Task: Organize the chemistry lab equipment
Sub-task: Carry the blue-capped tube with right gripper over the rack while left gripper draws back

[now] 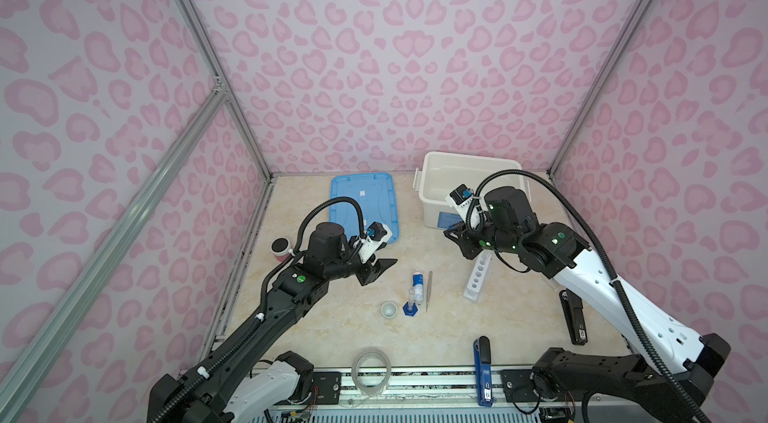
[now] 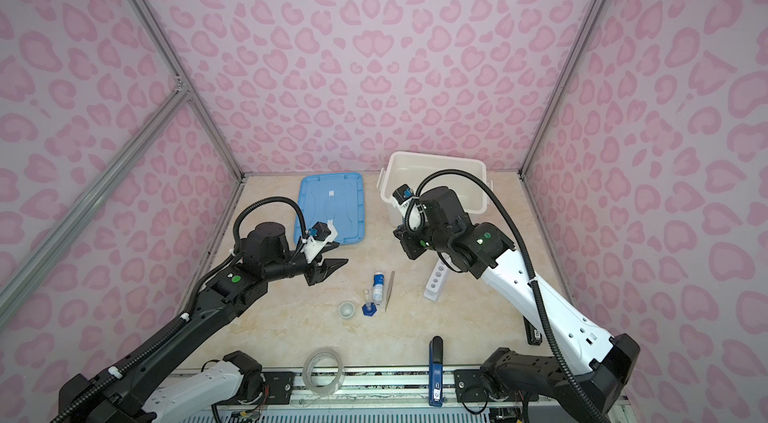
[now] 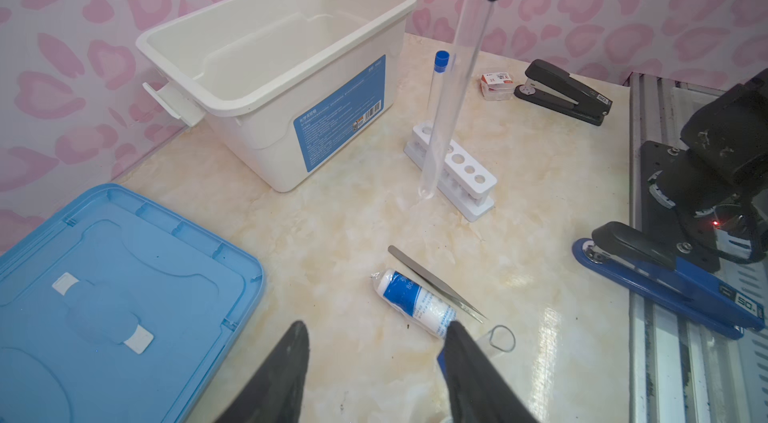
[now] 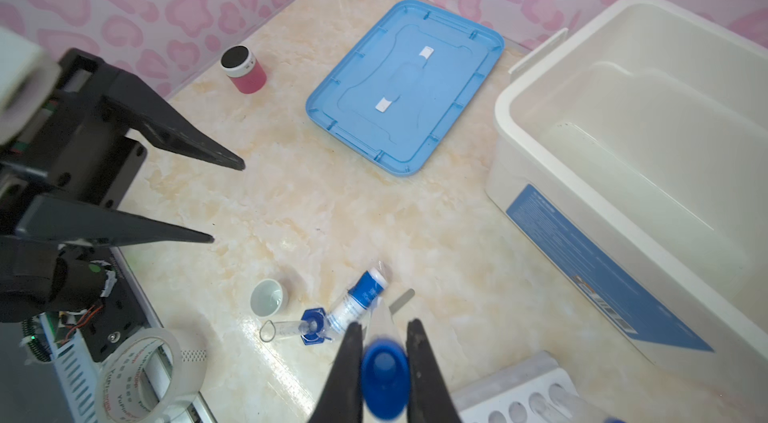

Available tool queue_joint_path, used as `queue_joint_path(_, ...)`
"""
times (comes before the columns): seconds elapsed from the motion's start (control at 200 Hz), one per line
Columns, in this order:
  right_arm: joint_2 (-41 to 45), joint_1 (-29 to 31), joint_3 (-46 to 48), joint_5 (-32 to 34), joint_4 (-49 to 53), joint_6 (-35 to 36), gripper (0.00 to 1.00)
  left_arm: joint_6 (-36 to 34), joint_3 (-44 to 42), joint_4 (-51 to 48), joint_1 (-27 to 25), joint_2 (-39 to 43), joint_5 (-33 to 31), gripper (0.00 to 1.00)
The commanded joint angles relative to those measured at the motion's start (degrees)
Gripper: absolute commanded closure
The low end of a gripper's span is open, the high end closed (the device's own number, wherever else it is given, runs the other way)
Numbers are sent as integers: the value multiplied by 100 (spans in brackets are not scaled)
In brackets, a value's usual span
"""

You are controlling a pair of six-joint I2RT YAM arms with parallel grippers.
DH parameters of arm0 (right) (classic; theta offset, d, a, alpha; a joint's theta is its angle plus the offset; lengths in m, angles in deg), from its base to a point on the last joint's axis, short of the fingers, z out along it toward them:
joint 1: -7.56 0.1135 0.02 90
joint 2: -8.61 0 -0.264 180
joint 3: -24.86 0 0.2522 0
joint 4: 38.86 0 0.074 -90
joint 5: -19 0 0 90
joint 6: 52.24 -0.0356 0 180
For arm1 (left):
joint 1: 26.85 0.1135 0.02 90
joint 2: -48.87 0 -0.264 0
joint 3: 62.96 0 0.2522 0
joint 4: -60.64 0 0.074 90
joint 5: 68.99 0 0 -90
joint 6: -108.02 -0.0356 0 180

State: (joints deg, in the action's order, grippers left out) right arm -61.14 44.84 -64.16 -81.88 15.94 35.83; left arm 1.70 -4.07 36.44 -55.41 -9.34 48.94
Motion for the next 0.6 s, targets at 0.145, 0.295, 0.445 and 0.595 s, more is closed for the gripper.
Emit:
queue_joint_path(0.145, 384, -170, 420, 886, 488, -244, 86, 58, -28, 255, 15, -14, -85, 45)
queue_joint_path(0.295, 536, -236, 595, 1369, 530, -301, 86, 58, -39, 286, 17, -32, -83, 45)
queue_joint_path(0.445, 711, -471, 937, 1728, 184, -438, 86, 58, -45, 272, 17, -28, -111, 45)
queue_joint_path(0.595, 769, -686, 1158, 1953, 95, -520, 86, 50, -58, 284, 17, -22, -120, 45)
